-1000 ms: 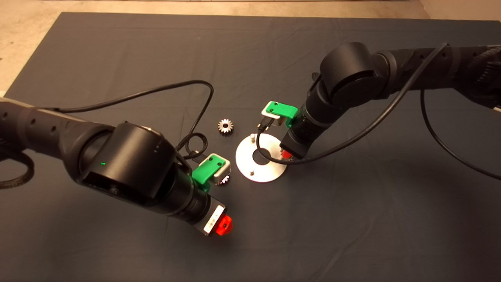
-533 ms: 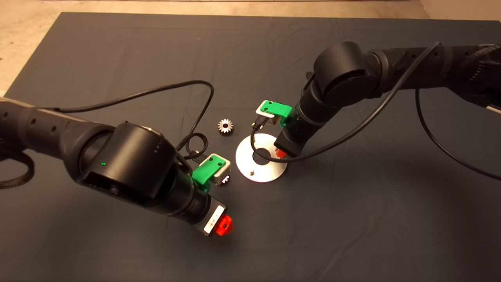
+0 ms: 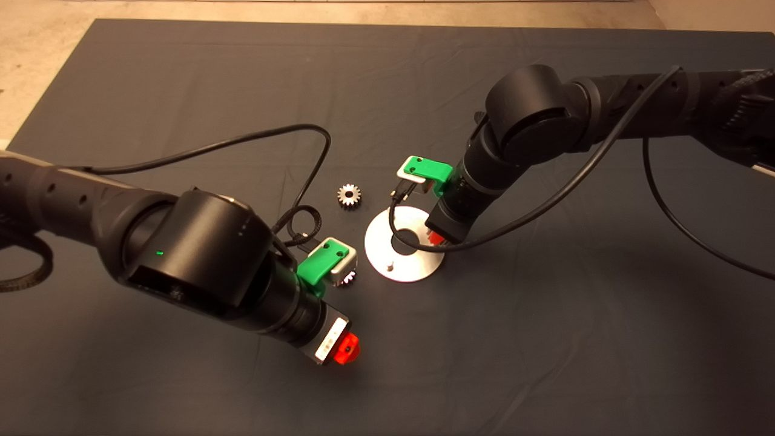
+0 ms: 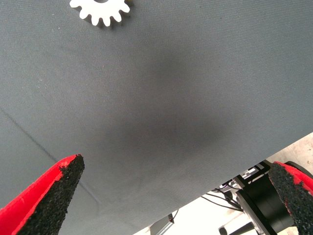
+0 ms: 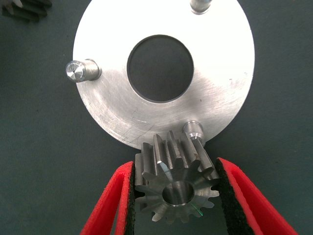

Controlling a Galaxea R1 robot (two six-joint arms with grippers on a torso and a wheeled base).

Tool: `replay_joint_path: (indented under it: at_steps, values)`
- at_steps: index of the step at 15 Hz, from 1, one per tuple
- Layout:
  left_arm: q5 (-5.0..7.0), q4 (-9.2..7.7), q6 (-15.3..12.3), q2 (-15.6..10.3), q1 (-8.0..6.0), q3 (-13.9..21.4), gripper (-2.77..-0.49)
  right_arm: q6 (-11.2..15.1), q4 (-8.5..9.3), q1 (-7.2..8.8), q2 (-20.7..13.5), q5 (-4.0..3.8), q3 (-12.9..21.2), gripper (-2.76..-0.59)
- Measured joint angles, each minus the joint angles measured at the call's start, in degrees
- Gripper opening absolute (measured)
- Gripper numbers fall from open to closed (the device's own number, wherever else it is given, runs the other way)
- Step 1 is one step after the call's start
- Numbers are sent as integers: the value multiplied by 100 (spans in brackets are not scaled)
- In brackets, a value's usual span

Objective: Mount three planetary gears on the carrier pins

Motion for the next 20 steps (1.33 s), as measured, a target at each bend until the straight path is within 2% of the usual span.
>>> replay_joint_path:
  at_steps: [9,11,14,16,20]
  values:
    - [-1,-1,-2,16,2,0,-51,-124,-79,-29,-6,5,0,-236]
    - [1,-4,-2,27,42,0,-51,-126,-105,-32,-15,3,0,-236]
    - [0,-20,-4,46,63,11,-51,-127,-347,-125,-22,3,0,-236]
    - [-1,-22,-4,46,66,11,-51,-226,-483,-157,-22,-8,0,-236]
    - [-1,-22,-4,46,79,11,-51,-282,-581,-156,-22,-26,0,-236]
